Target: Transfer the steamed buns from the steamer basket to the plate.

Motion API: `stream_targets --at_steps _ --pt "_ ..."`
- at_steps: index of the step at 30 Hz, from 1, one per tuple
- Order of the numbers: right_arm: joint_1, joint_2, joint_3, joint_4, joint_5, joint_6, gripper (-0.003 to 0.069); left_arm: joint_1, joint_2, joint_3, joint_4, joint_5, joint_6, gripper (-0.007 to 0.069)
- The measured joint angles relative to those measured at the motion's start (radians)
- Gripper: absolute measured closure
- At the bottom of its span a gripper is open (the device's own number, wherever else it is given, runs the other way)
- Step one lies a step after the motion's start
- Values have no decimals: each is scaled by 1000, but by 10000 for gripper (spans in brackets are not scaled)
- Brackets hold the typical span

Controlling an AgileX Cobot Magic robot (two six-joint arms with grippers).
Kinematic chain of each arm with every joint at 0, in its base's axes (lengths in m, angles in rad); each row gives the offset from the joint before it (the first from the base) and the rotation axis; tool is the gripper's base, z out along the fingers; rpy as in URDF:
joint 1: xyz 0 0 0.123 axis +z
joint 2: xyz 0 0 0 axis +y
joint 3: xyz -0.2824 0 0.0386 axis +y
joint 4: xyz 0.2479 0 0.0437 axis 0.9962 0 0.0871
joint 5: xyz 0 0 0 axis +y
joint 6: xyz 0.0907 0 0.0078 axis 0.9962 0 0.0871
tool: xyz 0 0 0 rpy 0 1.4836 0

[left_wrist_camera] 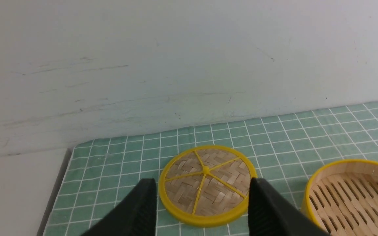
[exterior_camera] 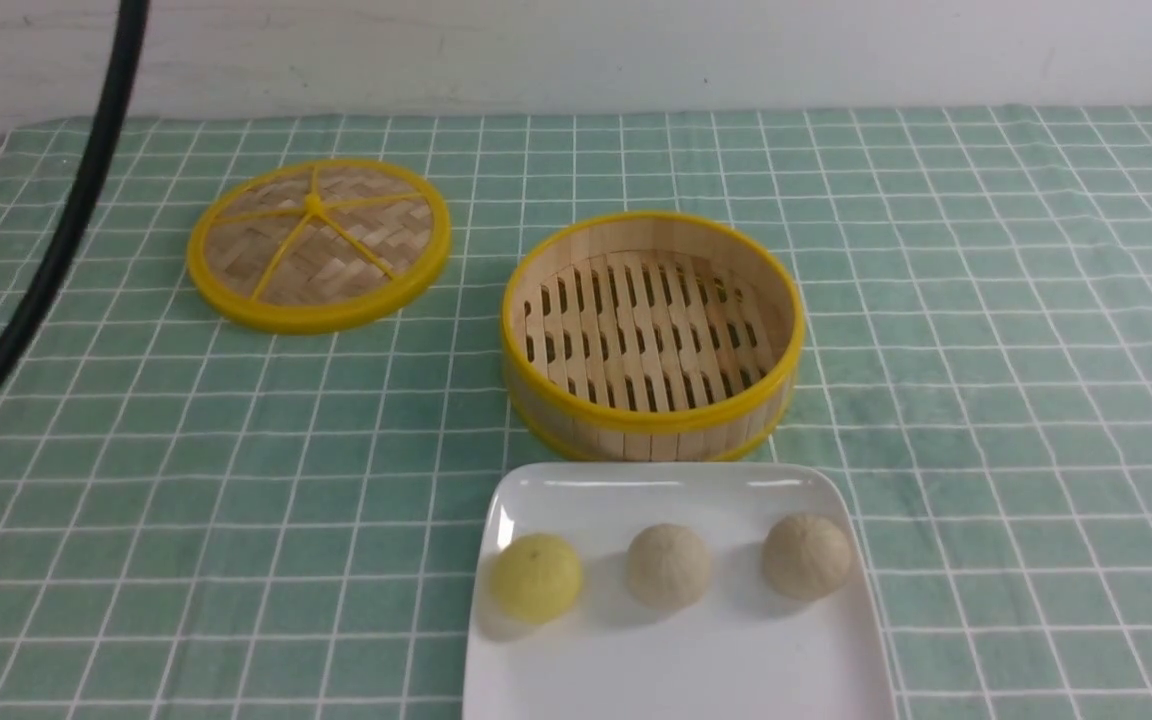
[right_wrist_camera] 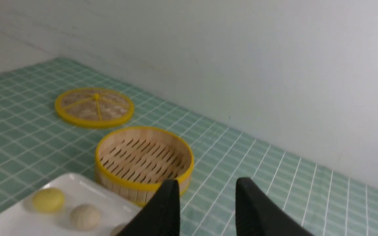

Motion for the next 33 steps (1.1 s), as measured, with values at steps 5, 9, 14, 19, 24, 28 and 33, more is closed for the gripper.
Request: stream_targets --at_steps 5,9,14,19,24,28,33 --pt "0 -176 215 0 1 23 395 0 0 37 -20 -59 -1 237" --pt "0 -292 392 0 -127 70 395 0 0 51 -46 -81 -1 244" --pt "0 -306 551 -3 -290 132 395 0 1 55 -64 -85 -1 246" --pt "-1 -306 664 -17 -432 132 395 0 1 55 -75 -80 2 246" --pt "-1 -306 741 -40 -447 133 395 0 1 55 -76 -74 2 246" --pt "-1 -306 797 -50 -446 133 395 0 1 55 -76 -74 3 249" --pt "-1 -306 826 -52 -444 133 395 0 1 55 -76 -80 3 256"
